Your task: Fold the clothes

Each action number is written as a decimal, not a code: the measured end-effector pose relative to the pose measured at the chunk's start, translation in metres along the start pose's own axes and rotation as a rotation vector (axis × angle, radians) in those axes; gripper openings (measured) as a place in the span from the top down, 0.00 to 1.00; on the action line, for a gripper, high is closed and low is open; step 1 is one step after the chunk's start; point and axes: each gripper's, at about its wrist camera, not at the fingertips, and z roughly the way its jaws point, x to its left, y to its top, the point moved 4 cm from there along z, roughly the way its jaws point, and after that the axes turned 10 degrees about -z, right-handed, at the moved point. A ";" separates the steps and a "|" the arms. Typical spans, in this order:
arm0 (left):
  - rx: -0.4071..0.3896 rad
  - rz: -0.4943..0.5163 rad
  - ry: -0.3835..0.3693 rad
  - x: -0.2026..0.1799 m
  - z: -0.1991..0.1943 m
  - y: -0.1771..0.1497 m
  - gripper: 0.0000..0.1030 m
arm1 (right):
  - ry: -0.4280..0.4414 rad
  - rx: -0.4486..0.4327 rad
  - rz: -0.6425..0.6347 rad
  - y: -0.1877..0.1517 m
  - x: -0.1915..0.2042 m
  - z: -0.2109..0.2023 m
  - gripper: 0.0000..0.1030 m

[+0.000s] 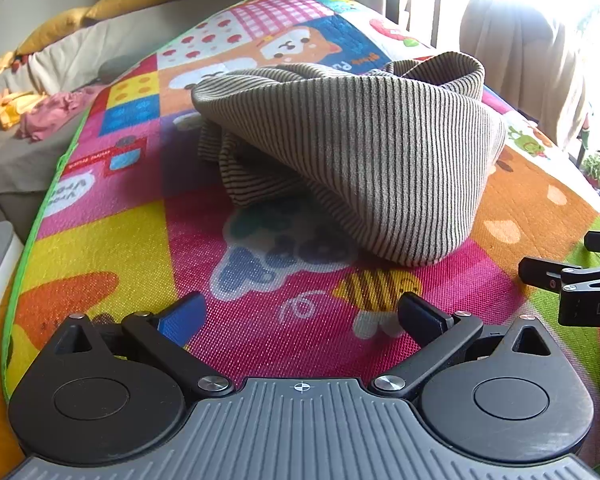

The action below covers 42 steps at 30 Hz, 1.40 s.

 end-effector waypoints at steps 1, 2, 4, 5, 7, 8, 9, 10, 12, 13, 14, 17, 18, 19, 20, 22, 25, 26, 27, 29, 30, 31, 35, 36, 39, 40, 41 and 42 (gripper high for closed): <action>-0.001 0.002 0.002 0.000 0.000 0.000 0.00 | -0.001 0.000 0.000 0.000 0.000 0.000 0.00; -0.002 0.002 0.003 0.000 0.000 0.000 0.00 | -0.003 0.001 0.001 0.001 0.000 0.000 0.00; -0.003 0.003 0.003 0.001 0.000 0.001 0.00 | -0.005 0.001 0.002 0.002 0.000 0.001 0.00; -0.004 0.003 0.003 0.002 -0.001 0.001 0.00 | -0.006 0.002 0.002 0.002 0.000 0.001 0.00; -0.006 0.003 0.004 0.001 -0.002 -0.001 0.00 | -0.009 0.002 0.003 0.003 0.000 0.001 0.00; -0.006 0.003 0.004 0.001 -0.002 -0.002 0.00 | -0.010 0.002 0.003 0.003 0.000 0.001 0.00; -0.006 0.003 0.004 0.002 -0.002 -0.001 0.00 | -0.016 -0.005 -0.001 0.002 0.001 -0.002 0.00; -0.006 0.003 0.005 0.002 0.000 0.000 0.00 | -0.018 -0.010 -0.002 0.000 0.002 -0.002 0.00; -0.006 0.004 0.005 -0.001 -0.001 0.000 0.00 | -0.025 -0.019 -0.008 -0.004 0.005 -0.003 0.00; -0.006 0.004 0.006 -0.001 -0.001 0.000 0.00 | -0.029 -0.022 -0.012 -0.005 0.007 -0.005 0.00; -0.007 0.004 0.006 0.000 -0.001 0.000 0.00 | -0.031 -0.023 -0.016 -0.005 0.007 -0.005 0.00; -0.007 0.004 0.007 0.000 0.000 0.001 0.00 | -0.035 -0.027 -0.021 -0.005 0.007 -0.004 0.00; -0.007 0.004 0.007 0.000 0.000 0.001 0.00 | -0.036 -0.027 -0.022 -0.005 0.007 -0.004 0.00; -0.009 0.006 0.006 0.000 0.000 0.000 0.00 | -0.035 -0.028 -0.022 -0.005 0.007 -0.004 0.00; -0.009 0.006 0.006 0.000 0.000 0.000 0.00 | -0.035 -0.028 -0.021 -0.005 0.007 -0.004 0.00; -0.009 0.006 0.007 0.000 0.000 0.000 0.00 | -0.032 -0.026 -0.018 -0.005 0.006 -0.004 0.00; -0.010 0.006 0.007 0.000 0.000 0.000 0.00 | -0.031 -0.020 -0.013 -0.005 0.007 -0.004 0.00; -0.011 0.007 0.007 0.000 0.000 0.000 0.00 | -0.029 -0.016 -0.009 -0.005 0.007 -0.004 0.00; -0.011 0.007 0.007 0.000 0.000 0.000 0.00 | -0.027 -0.012 -0.006 -0.005 0.007 -0.005 0.00; -0.011 0.007 0.007 0.000 0.000 0.000 0.00 | -0.024 -0.006 0.000 -0.006 0.007 -0.005 0.00; -0.011 0.007 0.007 0.001 0.000 0.000 0.00 | -0.024 -0.007 -0.002 -0.006 0.007 -0.005 0.00; -0.011 0.007 0.007 0.000 -0.001 0.000 0.00 | -0.025 -0.007 -0.002 -0.006 0.008 -0.006 0.00; -0.011 0.007 0.008 0.000 -0.001 -0.001 0.00 | -0.024 -0.004 -0.003 -0.006 0.008 -0.007 0.00; -0.011 0.007 0.008 0.000 -0.001 -0.001 0.00 | -0.024 -0.004 -0.005 -0.007 0.009 -0.007 0.00; -0.011 0.007 0.008 0.000 -0.001 0.000 0.00 | -0.024 -0.005 -0.007 -0.007 0.009 -0.008 0.00; -0.011 0.007 0.008 0.000 -0.001 0.000 0.00 | -0.023 -0.005 -0.007 -0.007 0.009 -0.008 0.00; -0.012 0.007 0.008 0.000 -0.001 0.000 0.00 | -0.021 -0.005 -0.005 -0.007 0.009 -0.008 0.00; -0.012 0.007 0.008 0.000 -0.001 0.000 0.00 | -0.021 -0.005 -0.005 -0.008 0.009 -0.008 0.00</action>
